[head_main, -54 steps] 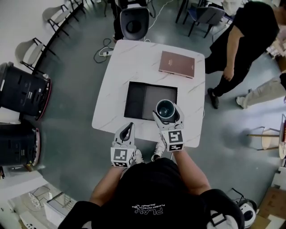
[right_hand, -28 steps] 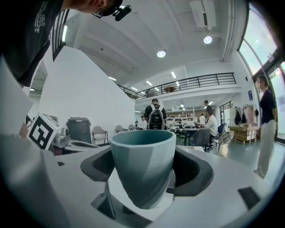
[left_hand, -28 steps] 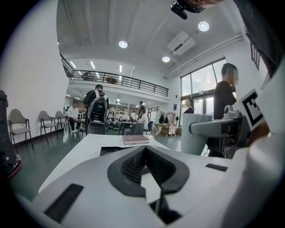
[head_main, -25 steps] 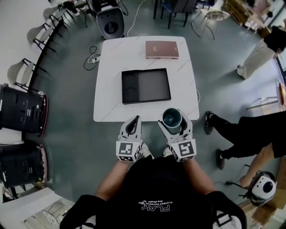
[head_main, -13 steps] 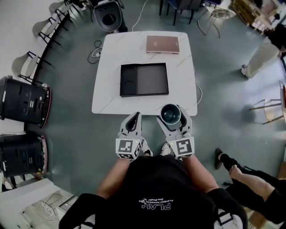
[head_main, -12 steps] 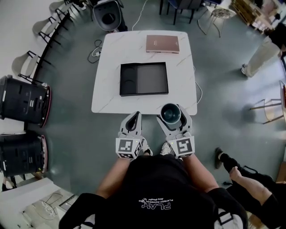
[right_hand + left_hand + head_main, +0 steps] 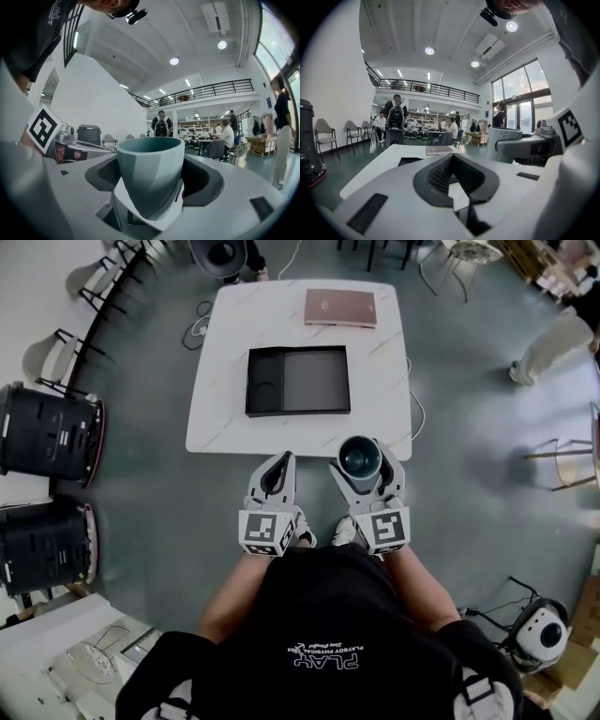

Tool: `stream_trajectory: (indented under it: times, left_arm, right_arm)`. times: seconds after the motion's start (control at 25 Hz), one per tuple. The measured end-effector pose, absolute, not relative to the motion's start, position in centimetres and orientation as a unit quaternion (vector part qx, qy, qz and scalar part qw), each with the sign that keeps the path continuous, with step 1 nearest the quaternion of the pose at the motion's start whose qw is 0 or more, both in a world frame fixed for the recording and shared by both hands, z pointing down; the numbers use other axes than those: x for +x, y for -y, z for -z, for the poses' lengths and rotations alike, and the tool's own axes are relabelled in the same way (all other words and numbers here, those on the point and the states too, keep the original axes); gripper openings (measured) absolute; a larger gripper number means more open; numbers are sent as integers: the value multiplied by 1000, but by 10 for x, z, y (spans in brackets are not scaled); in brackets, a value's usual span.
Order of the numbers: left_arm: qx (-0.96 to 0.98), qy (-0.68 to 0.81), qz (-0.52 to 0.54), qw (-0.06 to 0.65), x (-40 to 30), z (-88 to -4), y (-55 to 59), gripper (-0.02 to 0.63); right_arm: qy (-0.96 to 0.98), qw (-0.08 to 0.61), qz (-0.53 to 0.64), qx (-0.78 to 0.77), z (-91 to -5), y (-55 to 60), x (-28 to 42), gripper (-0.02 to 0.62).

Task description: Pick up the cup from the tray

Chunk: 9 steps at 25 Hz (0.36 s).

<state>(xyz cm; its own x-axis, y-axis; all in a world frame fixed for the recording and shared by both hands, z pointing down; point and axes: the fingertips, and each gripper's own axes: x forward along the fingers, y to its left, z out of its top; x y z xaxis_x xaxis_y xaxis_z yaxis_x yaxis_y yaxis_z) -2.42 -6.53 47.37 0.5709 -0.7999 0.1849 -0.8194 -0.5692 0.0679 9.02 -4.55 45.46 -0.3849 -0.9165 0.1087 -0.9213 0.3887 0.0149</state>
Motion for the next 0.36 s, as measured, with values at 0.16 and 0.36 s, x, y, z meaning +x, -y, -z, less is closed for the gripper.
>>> stream_trajectory:
  times: [0.16,0.36]
  left_arm:
    - [885,456,-67,72,-21,-471,60,6]
    - [886,453,-71,64,-15,-471,56,6]
  right_arm:
    - [833,54,-25,551,-452,41,92,383]
    - [829,53,-13,557,-446,38,97,383]
